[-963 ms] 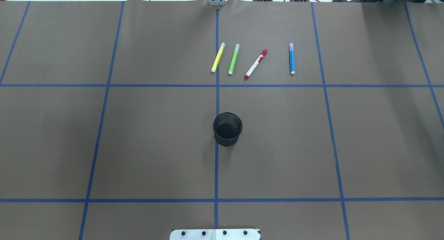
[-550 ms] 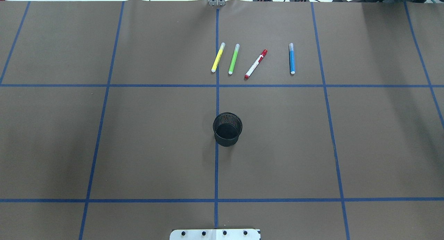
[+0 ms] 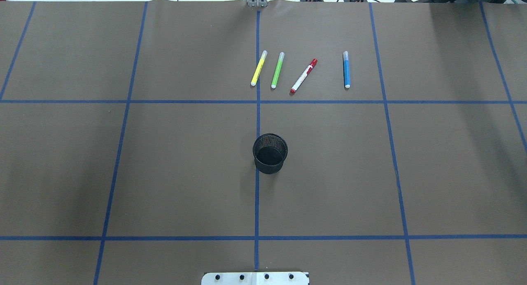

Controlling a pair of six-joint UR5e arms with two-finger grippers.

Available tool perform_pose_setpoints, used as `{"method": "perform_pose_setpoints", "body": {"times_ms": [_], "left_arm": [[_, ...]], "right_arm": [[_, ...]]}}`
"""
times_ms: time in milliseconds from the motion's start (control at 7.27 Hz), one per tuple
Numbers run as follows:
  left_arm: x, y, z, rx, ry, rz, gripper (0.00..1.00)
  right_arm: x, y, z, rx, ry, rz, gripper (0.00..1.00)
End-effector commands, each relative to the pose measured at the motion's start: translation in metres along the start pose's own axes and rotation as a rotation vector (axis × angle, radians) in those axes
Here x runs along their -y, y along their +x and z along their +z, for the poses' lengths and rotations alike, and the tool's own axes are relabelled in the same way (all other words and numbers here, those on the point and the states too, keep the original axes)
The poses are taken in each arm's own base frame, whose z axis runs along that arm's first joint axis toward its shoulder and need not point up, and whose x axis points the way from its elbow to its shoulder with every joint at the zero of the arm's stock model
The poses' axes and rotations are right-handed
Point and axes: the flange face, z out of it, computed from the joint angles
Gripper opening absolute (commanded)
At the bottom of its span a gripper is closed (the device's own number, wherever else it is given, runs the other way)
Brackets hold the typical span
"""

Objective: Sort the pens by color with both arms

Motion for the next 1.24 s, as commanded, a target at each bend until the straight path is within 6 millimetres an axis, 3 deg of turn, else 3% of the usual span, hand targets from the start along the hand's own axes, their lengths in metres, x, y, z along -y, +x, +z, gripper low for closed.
{"method": "perform_pose_setpoints", "body": {"times_ms": [0, 1101], "left_arm": [[-0.009, 0.003, -0.009, 0.009, 0.017, 0.006, 1.00], [-0.021, 0.002, -0.006, 0.005, 0.012, -0.007, 1.00]], "right_arm": [[0.000, 0.000, 0.000, -0.001, 0.000, 0.002, 0.99], [0.001, -0.002, -0.003, 0.002, 0.007, 0.017, 0.99]]}}
